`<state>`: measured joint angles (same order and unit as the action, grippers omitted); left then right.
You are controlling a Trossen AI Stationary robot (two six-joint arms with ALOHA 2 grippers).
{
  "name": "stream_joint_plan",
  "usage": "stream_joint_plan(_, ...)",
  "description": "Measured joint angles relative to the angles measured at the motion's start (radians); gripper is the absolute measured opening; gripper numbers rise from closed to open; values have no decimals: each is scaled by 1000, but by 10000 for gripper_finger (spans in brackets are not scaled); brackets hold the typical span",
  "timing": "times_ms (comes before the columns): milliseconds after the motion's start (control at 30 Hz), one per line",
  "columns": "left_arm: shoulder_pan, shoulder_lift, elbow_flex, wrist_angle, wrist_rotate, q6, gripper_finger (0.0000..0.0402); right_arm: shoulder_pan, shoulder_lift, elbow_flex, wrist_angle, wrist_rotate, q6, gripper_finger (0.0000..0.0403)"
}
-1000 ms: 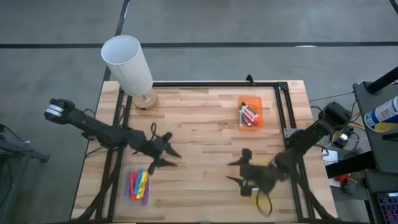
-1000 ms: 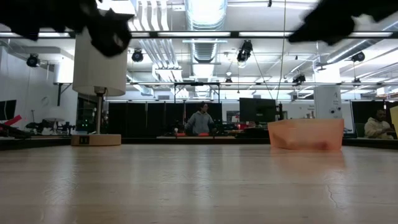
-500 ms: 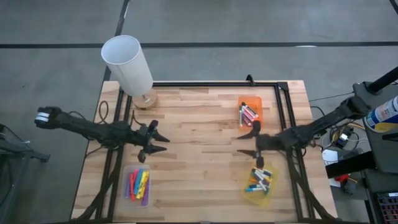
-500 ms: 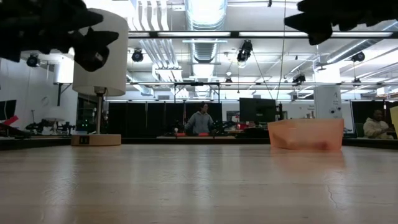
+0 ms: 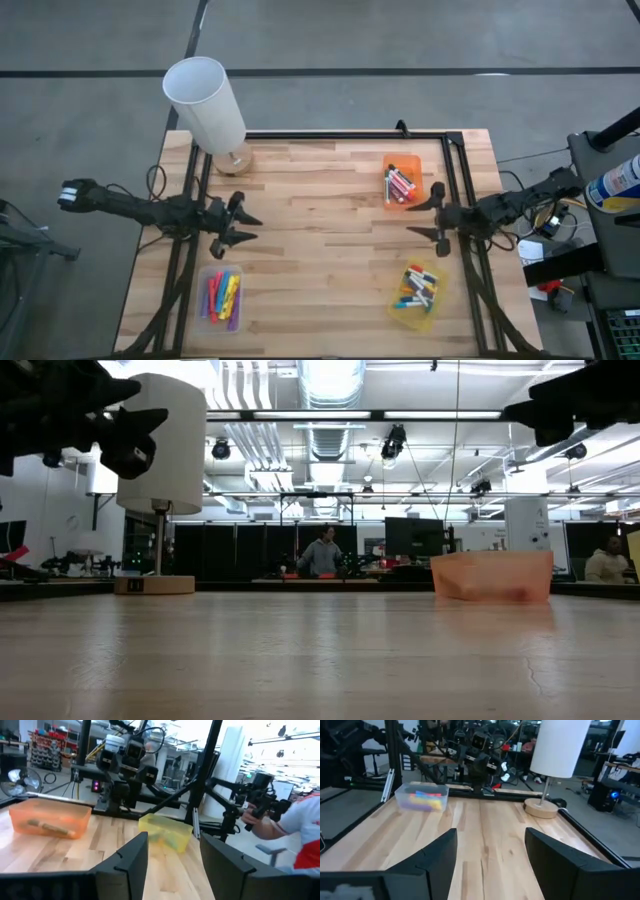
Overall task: Pick & Place Markers
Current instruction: Return to Home Position
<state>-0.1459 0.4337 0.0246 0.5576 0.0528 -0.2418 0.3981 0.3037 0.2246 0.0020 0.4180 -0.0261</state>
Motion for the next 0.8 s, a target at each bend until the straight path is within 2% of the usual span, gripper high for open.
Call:
stream_joint_plan(200,0,-3,0,-6,-20,49,174,0,-162,-6,-151,30,-83,226)
stream_joint_plan(333,0,1,0,-10,-25,27,174,1,-219,-21,-155,29,-107,226)
stream_joint_plan(800,0,1,0,-15,-25,22,174,1,-224,-28,-155,27,-106,226)
